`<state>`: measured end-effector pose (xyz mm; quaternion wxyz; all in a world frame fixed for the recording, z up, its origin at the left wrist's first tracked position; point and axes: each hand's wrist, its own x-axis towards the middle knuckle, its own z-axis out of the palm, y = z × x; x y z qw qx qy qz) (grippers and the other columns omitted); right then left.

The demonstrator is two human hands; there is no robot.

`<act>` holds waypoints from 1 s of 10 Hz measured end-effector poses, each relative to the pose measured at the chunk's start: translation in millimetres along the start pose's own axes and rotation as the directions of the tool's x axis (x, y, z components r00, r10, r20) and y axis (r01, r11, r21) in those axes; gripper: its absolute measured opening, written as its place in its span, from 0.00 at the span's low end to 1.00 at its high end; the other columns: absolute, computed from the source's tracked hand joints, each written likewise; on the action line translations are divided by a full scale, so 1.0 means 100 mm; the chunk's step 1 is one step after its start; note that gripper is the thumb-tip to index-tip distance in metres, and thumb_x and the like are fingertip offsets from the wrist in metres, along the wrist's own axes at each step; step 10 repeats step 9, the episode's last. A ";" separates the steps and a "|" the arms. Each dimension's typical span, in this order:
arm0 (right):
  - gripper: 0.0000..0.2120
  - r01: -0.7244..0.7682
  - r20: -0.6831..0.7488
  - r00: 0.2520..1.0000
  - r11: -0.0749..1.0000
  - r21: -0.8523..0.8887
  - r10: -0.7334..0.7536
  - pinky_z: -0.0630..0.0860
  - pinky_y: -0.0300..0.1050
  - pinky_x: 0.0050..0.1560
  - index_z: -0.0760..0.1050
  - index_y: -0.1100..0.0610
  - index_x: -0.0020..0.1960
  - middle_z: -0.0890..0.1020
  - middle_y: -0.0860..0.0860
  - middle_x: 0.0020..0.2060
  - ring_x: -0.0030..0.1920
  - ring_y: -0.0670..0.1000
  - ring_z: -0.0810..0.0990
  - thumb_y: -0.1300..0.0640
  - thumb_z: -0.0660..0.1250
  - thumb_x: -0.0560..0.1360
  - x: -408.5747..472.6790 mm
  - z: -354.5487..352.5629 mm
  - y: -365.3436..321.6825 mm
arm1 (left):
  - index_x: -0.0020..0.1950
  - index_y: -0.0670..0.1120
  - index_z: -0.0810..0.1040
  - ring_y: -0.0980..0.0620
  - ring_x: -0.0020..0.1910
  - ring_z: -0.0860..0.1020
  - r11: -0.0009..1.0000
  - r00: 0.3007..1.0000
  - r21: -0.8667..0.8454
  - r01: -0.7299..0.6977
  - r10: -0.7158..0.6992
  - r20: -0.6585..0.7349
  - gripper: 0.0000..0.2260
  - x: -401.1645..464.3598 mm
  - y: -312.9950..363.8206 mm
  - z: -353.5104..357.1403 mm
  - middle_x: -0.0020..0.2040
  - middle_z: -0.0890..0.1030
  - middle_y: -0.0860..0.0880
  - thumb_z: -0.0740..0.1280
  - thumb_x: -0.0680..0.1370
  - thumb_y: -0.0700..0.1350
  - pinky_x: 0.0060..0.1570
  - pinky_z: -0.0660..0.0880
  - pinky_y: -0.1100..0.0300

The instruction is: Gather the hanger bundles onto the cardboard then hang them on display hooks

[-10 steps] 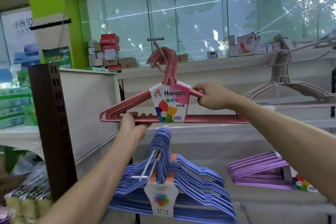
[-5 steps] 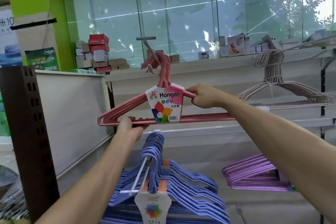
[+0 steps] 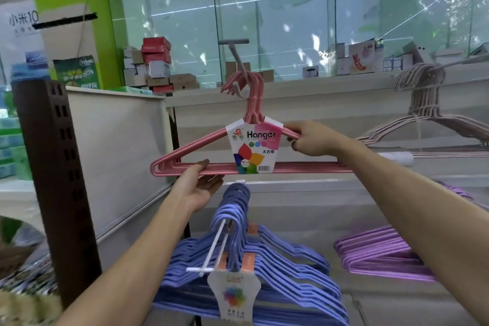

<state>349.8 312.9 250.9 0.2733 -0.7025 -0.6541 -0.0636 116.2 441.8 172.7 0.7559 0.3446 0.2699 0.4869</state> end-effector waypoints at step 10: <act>0.15 -0.015 -0.266 0.963 0.984 -0.177 -0.033 0.75 0.49 0.53 0.78 0.55 0.63 0.83 0.53 0.54 0.52 0.54 0.79 0.55 0.65 0.78 -1.67 -0.36 0.27 | 0.54 0.42 0.80 0.44 0.48 0.85 0.620 0.892 0.647 -0.444 0.235 0.386 0.06 -1.44 -0.03 0.02 0.49 0.85 0.42 0.65 0.81 0.40 0.49 0.82 0.56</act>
